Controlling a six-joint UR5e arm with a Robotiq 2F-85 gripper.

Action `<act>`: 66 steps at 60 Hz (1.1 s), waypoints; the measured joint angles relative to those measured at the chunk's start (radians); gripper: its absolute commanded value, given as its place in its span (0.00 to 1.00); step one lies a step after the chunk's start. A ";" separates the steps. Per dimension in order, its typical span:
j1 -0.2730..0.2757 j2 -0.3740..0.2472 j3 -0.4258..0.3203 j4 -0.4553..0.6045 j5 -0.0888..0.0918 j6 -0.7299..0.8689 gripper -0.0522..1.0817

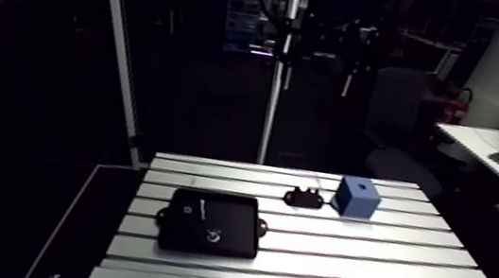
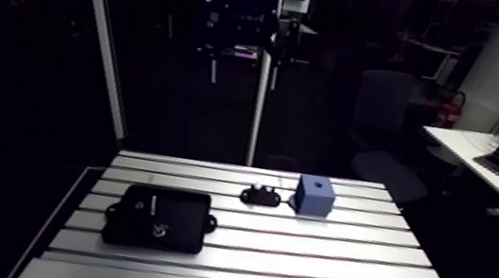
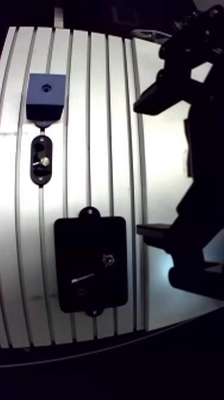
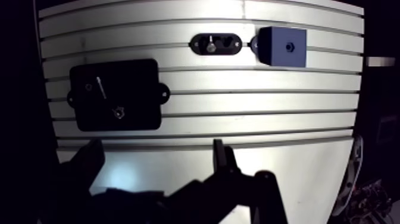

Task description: Pick up the M10 bolt and insert it into the hex recess until seated.

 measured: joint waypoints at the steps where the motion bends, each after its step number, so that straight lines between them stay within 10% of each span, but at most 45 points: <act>1: 0.000 0.000 0.000 0.000 0.000 0.000 0.06; 28: -0.011 0.005 0.048 -0.052 0.001 0.004 0.06; 66: -0.100 0.022 0.324 -0.485 0.035 0.119 0.06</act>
